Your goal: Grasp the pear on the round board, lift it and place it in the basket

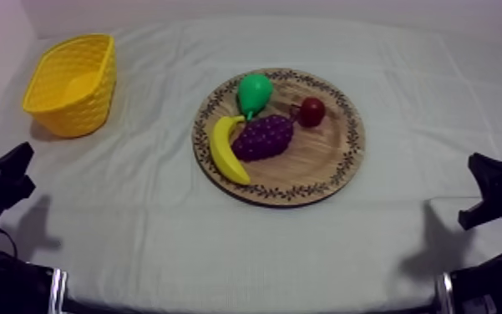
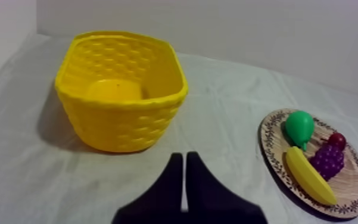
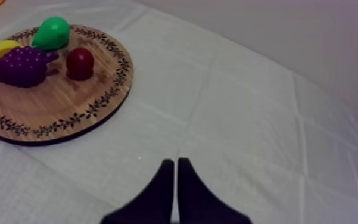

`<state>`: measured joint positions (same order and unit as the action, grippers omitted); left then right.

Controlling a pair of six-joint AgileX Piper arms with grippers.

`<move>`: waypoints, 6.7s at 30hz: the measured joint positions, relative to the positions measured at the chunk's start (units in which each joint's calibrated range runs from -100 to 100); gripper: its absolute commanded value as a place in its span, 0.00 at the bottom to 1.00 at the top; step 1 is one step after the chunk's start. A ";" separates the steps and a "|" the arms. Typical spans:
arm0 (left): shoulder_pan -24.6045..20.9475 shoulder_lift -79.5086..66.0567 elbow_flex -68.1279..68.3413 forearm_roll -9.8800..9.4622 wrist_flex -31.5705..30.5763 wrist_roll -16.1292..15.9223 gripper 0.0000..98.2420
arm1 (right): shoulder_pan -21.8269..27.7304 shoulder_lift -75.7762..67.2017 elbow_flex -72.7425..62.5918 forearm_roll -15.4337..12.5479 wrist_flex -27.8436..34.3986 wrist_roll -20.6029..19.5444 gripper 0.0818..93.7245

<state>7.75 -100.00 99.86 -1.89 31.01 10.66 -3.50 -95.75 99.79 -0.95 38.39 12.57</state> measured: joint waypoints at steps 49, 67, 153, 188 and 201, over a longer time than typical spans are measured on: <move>-0.92 5.00 -3.68 1.25 1.92 -0.19 0.00 | 0.00 0.00 0.00 0.00 0.00 0.00 0.00; -1.88 46.03 -49.91 5.30 13.54 -11.26 0.00 | 0.00 0.00 0.00 0.00 0.00 0.02 0.00; 20.73 153.89 -128.23 4.98 35.94 0.20 0.90 | 0.00 0.00 0.00 0.00 0.00 -0.01 0.00; 12.19 112.74 -108.04 -3.98 45.81 3.22 0.54 | 0.00 0.00 0.00 0.00 0.00 0.13 0.00; -0.40 102.74 -87.07 -4.72 38.64 0.74 0.62 | 0.00 0.00 0.00 0.00 0.00 0.03 0.00</move>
<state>7.36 2.74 12.80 -6.61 69.65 11.40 -3.50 -95.75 99.79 -0.95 38.39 12.60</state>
